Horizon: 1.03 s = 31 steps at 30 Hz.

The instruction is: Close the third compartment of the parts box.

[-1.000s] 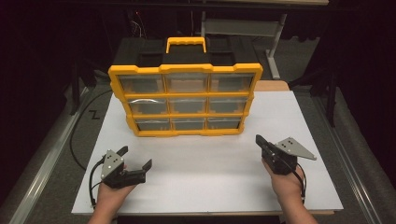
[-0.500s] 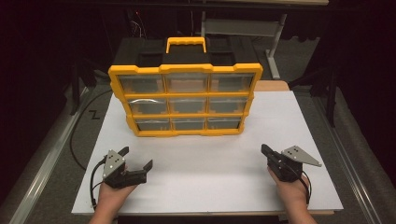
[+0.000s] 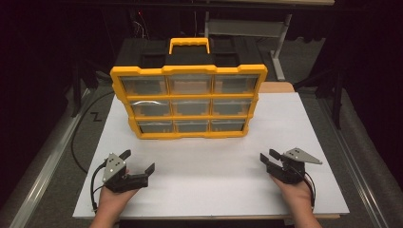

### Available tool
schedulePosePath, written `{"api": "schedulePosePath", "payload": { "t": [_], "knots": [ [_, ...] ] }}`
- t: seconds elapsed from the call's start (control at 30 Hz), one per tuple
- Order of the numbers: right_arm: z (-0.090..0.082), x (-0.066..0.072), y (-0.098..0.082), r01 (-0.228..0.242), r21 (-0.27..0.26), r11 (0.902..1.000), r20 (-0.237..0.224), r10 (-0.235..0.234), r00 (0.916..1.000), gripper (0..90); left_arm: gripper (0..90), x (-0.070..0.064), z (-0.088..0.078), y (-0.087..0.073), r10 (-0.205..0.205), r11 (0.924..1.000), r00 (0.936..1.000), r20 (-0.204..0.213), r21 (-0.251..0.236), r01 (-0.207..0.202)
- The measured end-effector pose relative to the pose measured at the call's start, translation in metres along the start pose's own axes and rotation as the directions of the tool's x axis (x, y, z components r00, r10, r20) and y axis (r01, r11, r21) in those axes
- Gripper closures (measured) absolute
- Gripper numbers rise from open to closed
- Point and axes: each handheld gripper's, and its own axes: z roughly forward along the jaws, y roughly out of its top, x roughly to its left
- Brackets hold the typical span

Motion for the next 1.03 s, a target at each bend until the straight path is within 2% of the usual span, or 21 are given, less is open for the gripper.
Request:
{"api": "schedulePosePath", "payload": {
  "t": [0.07, 0.17, 0.3, 0.37, 0.4, 0.43, 0.47, 0.6, 0.8, 1.03],
  "knots": [
    [0.0, -0.001, 0.001, -0.019, 0.012, 0.9997, -0.04, 0.02, 0.999, 42.2, 0.6, 0.0, 0.0, 0.0, 0.003, 1.0, 1.0, 0.002, -0.001, -0.003],
    [-0.01, 0.002, 0.005, -0.025, -0.055, 0.9982, -0.06, 0.022, 0.9979, 32.4, 0.6, -0.001, -0.001, 0.001, 0.004, 1.0, 1.0, 0.003, -0.007, -0.004],
    [-0.02, 0.003, 0.008, -0.02, -0.108, 0.994, -0.073, 0.012, 0.9972, 16.2, 0.6, 0.0, -0.002, 0.001, 0.0, 1.0, 1.0, 0.001, -0.01, 0.0],
    [-0.025, 0.003, 0.008, -0.008, -0.134, 0.9909, -0.06, 0.0, 0.9982, 11.0, 0.6, 0.001, -0.002, 0.001, -0.002, 0.9999, 1.0, 0.002, -0.011, 0.002],
    [-0.028, 0.003, 0.008, -0.014, -0.148, 0.9889, -0.056, 0.005, 0.9984, 3.9, 0.6, 0.001, -0.002, 0.001, -0.003, 0.9999, 1.0, 0.001, -0.012, 0.003],
    [-0.029, 0.002, 0.008, -0.022, -0.154, 0.9878, -0.055, 0.014, 0.9984, 0.7, 0.6, 0.001, -0.002, 0.001, -0.005, 0.9999, 1.0, -0.001, -0.015, 0.005],
    [-0.03, 0.002, 0.008, -0.03, -0.163, 0.9862, -0.046, 0.022, 0.9987, 0.8, 0.6, 0.002, -0.003, 0.002, -0.006, 0.9999, 1.0, -0.004, -0.015, 0.006],
    [-0.037, 0.001, 0.004, -0.017, -0.19, 0.9816, 0.039, 0.025, 0.9989, 0.8, 0.6, 0.007, -0.007, 0.003, -0.026, 0.9991, 0.9995, -0.018, -0.033, 0.025],
    [-0.028, -0.004, 0.0, -0.019, -0.163, 0.9865, 0.052, 0.028, 0.9983, 0.8, 0.6, 0.01, -0.006, 0.001, -0.05, 0.9985, 0.9984, -0.028, -0.023, 0.049],
    [-0.033, -0.009, -0.001, -0.023, -0.175, 0.9843, 0.059, 0.034, 0.9977, 0.8, 0.6, 0.006, -0.006, 0.002, -0.029, 0.9994, 0.9992, -0.027, -0.019, 0.029]
  ]
}}
